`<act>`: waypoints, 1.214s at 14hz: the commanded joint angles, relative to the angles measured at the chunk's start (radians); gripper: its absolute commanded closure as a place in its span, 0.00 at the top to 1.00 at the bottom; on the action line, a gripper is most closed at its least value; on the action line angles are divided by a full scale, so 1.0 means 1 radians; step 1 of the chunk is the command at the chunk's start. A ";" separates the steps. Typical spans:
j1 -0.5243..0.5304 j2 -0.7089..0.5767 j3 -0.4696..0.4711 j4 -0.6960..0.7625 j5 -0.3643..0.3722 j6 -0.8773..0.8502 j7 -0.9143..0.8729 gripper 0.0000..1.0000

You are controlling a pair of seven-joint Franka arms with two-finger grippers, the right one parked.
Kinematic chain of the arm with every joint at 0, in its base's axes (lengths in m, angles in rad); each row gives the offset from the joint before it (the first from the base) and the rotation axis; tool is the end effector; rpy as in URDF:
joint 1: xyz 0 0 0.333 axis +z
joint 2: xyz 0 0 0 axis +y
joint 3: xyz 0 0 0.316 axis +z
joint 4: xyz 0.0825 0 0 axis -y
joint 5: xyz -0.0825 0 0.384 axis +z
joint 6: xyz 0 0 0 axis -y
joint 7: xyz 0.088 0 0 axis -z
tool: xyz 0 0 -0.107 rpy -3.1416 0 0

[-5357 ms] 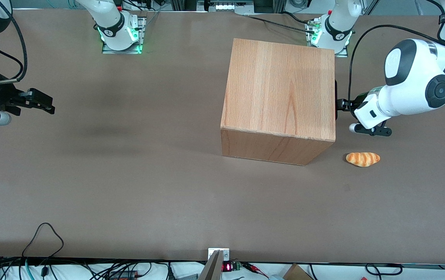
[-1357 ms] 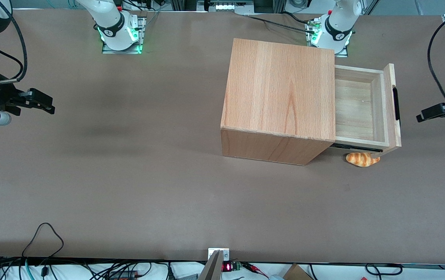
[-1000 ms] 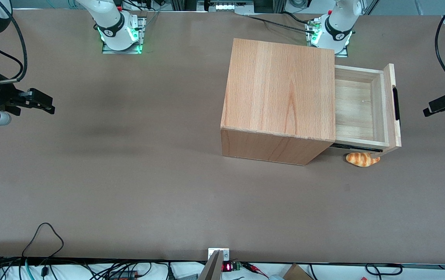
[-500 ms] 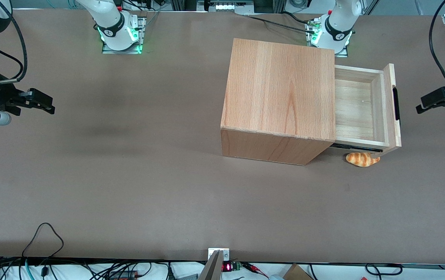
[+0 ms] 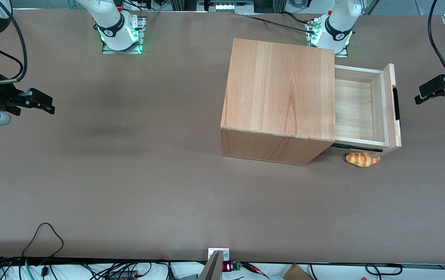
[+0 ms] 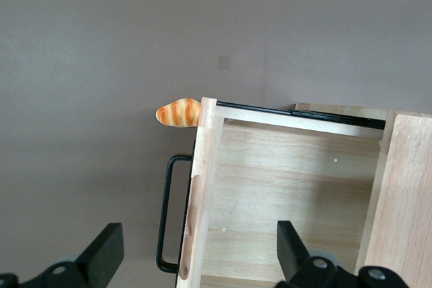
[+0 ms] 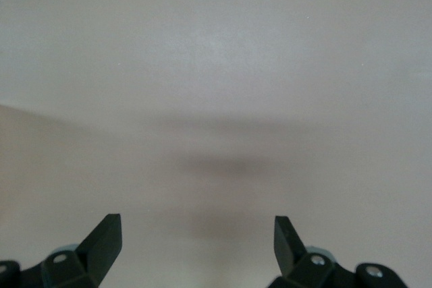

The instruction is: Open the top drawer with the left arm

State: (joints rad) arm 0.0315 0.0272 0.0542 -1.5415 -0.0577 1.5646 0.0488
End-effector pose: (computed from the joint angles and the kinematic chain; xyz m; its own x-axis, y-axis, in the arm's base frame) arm 0.5609 0.0415 0.6228 0.9993 0.0366 -0.0013 0.0366 -0.9977 0.0563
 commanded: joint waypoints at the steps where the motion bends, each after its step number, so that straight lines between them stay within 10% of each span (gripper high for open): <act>1: -0.015 -0.009 0.001 0.009 0.024 -0.023 -0.004 1.00; 17: -0.005 -0.027 -0.027 0.050 0.073 -0.075 -0.006 1.00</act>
